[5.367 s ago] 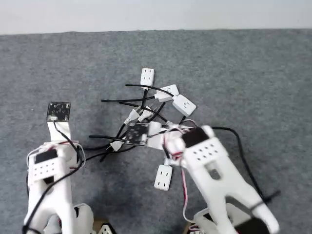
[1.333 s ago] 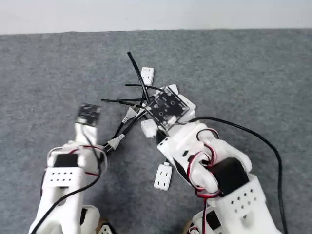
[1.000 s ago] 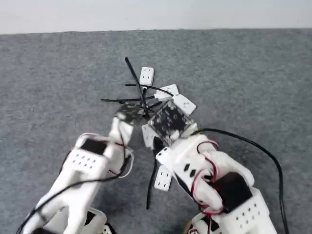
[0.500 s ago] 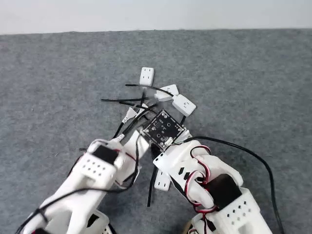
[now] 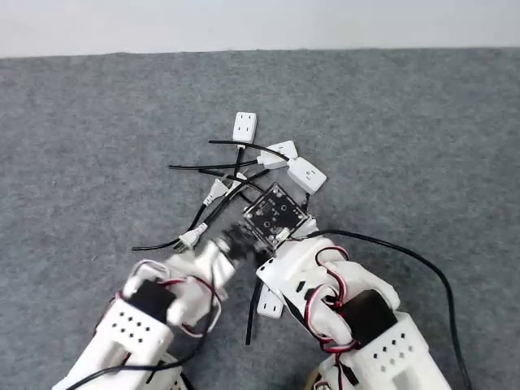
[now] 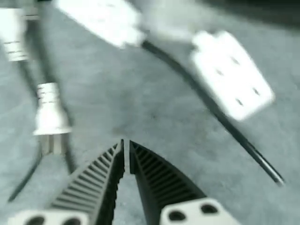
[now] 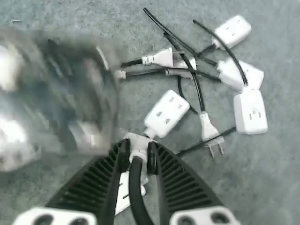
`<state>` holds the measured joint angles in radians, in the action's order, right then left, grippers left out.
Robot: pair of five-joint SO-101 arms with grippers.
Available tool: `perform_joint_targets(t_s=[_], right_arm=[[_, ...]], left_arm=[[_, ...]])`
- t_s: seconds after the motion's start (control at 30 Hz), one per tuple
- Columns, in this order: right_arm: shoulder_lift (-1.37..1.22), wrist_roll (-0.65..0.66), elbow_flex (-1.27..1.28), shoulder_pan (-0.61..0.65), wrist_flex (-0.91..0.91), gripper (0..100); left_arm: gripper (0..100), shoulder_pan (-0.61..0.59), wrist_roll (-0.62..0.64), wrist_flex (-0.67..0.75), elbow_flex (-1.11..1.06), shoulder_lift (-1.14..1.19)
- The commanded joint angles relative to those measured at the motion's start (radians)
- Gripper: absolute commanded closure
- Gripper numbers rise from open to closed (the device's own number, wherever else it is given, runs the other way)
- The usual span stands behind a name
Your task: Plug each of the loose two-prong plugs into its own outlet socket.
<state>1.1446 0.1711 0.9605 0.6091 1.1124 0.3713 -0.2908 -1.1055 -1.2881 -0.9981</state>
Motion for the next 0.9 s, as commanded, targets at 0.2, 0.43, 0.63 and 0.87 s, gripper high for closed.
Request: perform_joint_targets(t_s=[0.2,0.43,0.63,0.87], right_arm=[[-0.082,-0.152,-0.031,-0.180,0.005,98.7],[-0.259,-0.167,-0.114,-0.243,0.056,99.1],[-0.271,-0.167,-0.097,-0.476,0.044,99.1],[-0.271,-0.157,0.017,-0.584,-0.044,99.1]], left_arm=[[99,-0.282,0.250,0.203,0.010,-0.021],[99,-0.044,0.381,0.143,-0.008,-0.029],[92,0.239,0.436,0.167,-0.007,-0.021],[79,0.350,0.559,0.212,-0.004,-0.020]])
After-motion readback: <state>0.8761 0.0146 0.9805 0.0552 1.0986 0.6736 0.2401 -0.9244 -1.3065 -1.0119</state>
